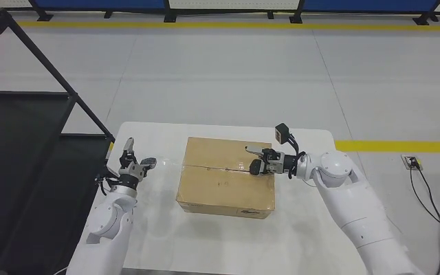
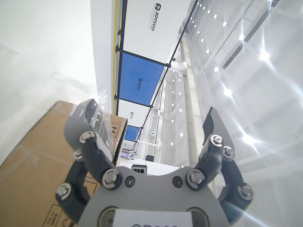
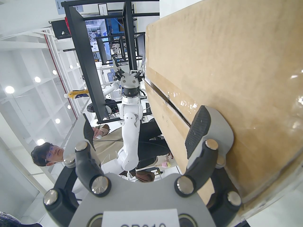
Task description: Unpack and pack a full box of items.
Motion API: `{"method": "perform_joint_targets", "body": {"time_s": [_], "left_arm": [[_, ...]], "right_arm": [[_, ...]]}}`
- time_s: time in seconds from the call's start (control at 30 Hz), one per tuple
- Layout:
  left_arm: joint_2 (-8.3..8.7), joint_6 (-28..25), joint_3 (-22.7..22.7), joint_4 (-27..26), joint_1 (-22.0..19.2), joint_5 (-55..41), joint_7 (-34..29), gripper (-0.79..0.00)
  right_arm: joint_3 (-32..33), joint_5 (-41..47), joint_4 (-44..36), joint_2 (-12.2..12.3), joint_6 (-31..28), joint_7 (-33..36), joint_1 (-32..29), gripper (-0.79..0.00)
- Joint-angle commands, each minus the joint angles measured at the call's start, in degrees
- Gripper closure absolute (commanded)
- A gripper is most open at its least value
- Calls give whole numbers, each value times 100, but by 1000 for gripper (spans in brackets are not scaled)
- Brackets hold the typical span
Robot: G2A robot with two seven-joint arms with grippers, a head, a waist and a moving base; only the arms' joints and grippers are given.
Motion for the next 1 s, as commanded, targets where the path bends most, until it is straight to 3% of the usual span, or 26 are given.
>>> {"method": "perform_joint_targets", "body": {"time_s": [0.0,0.33,0.67,0.97], "left_arm": [[5,42,-27,-129,56,90,36,-785],[7,92,-324,-548,182,-19,240,-785],[8,148,-517,-647,34,-172,183,-785],[18,126,-539,-1164,93,285,265,-785]], "right_arm": [[-10,-13,-5,0,-2,-44,-5,-785],[-55,5,-7,-3,22,-140,-21,-785],[-117,25,-32,-13,33,-162,-6,-785],[-183,0,41,-36,105,-350,28,-785]]}}
